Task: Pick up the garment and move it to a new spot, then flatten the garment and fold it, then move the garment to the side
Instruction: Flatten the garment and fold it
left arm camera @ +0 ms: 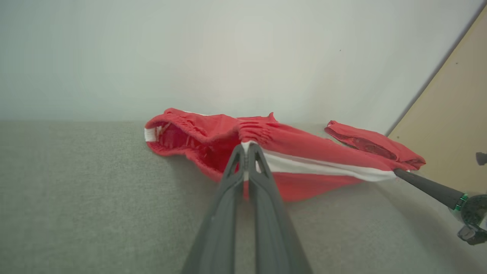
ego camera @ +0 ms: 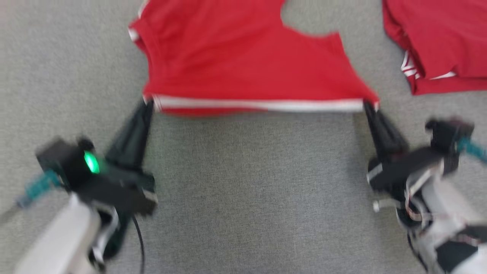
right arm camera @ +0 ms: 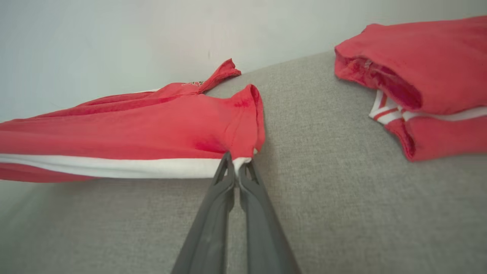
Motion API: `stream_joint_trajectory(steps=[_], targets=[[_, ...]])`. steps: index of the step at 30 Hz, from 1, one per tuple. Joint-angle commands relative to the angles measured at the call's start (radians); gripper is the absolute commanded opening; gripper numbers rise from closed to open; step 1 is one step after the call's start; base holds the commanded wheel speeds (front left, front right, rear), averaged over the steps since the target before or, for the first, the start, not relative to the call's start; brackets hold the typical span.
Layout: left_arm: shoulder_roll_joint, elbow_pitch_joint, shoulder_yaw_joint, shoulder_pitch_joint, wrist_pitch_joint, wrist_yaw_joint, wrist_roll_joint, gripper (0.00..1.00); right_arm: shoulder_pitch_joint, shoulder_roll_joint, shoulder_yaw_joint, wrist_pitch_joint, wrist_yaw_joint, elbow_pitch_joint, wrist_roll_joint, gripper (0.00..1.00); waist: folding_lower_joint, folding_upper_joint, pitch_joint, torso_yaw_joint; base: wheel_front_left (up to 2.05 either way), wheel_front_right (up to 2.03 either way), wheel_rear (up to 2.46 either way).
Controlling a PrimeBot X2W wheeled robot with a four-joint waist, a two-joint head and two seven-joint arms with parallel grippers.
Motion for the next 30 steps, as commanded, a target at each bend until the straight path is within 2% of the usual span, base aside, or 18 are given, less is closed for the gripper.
stream_joint_trajectory(steps=[1,9,18,24,30], targets=[[-0.017,-0.018,0.017,0.064,-0.003,-0.005,0.016,0.0,0.066,0.002,-0.025,0.005,-0.003,-0.016,-0.008,0.0,0.0003,0.0002,-0.059,0.001,0.0,0.0,0.0],[-0.093,-0.036,0.073,0.316,-0.003,-0.027,0.088,0.0,0.373,0.032,-0.153,0.067,-0.003,-0.145,-0.044,0.0,0.0003,0.0002,-0.143,0.015,0.0,0.0,0.0],[-0.151,0.0,0.133,0.515,-0.003,-0.058,0.141,0.0,0.673,0.118,-0.274,0.194,-0.003,-0.326,-0.114,0.0,0.0003,0.0002,-0.261,0.038,0.0,0.0,0.0],[-0.163,-0.003,0.133,0.601,-0.003,-0.067,0.165,0.0,0.816,0.188,-0.366,0.277,-0.003,-0.445,-0.158,0.0,0.0003,0.0002,-0.309,0.049,0.0,0.0,0.0],[-0.187,0.005,0.135,0.642,-0.003,-0.069,0.173,0.0,0.89,0.245,-0.414,0.343,-0.003,-0.528,-0.199,0.0,0.0003,0.0002,-0.329,0.054,0.0,0.0,0.0]])
